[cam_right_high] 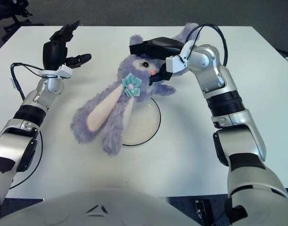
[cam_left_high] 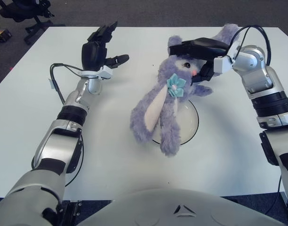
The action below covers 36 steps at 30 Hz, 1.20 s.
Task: Put the doll into the plate.
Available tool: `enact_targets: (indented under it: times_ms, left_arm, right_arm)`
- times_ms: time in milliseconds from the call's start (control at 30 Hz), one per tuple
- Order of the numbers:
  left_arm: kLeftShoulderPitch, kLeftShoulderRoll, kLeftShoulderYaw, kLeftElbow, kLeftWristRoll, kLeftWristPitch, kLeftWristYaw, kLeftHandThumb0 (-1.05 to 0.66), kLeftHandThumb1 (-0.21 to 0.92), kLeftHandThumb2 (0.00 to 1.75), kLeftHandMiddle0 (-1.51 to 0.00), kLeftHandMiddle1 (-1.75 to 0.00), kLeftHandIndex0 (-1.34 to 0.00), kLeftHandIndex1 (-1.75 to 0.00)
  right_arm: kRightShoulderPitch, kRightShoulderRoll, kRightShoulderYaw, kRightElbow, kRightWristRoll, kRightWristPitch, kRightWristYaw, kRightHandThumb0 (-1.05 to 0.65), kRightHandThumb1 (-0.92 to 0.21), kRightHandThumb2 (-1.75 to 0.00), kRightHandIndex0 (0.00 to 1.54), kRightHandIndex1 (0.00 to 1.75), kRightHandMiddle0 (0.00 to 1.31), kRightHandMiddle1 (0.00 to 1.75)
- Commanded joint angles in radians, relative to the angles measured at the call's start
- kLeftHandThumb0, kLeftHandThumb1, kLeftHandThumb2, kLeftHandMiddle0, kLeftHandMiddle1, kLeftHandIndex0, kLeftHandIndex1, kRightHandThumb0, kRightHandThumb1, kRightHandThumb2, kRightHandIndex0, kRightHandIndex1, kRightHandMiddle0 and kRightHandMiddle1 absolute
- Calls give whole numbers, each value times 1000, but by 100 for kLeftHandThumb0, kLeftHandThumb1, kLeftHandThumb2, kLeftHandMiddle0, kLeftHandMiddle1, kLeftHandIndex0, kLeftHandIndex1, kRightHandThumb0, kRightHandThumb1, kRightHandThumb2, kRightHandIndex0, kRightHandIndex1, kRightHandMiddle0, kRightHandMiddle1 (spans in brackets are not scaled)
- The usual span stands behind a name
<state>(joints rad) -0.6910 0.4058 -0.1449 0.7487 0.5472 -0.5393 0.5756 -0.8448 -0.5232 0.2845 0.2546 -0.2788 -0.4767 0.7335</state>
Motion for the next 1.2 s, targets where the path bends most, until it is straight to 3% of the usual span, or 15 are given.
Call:
enact_targets:
  times_ms: [0,300,433,867,1167]
  left_arm:
    - [7,5,12,-4,-15,8,-12,-34,92,24,-58,-3,-51,-19]
    - [4,2,11,-3,-19,15,-16,-33,92,23,-59,-3,-51,-21]
    - [3,-4,12,-1,-24,19,-18,-32,92,22,-59,-3,-51,-21]
    - [3,-7,14,-1,-38,27,-30,-31,92,20,-58,-3,-51,-23]
    - [2,-8,16,-1,-43,32,-40,-29,92,18,-59,-2,-51,-25]
  right_arm:
    - [-22,11,7,-16,31,9,24,0,-30,-129,67,160,43,175]
    - [3,9,12,-124,30,30,59,0,-30,-129,65,161,44,175]
    - [-1,-10,24,-151,127,15,155,0,-28,-131,66,161,46,175]
    - [-27,-12,36,-151,294,89,371,0,-26,-133,70,156,49,175]
    - [-48,12,38,-106,364,16,466,0,-26,-132,70,155,48,175]
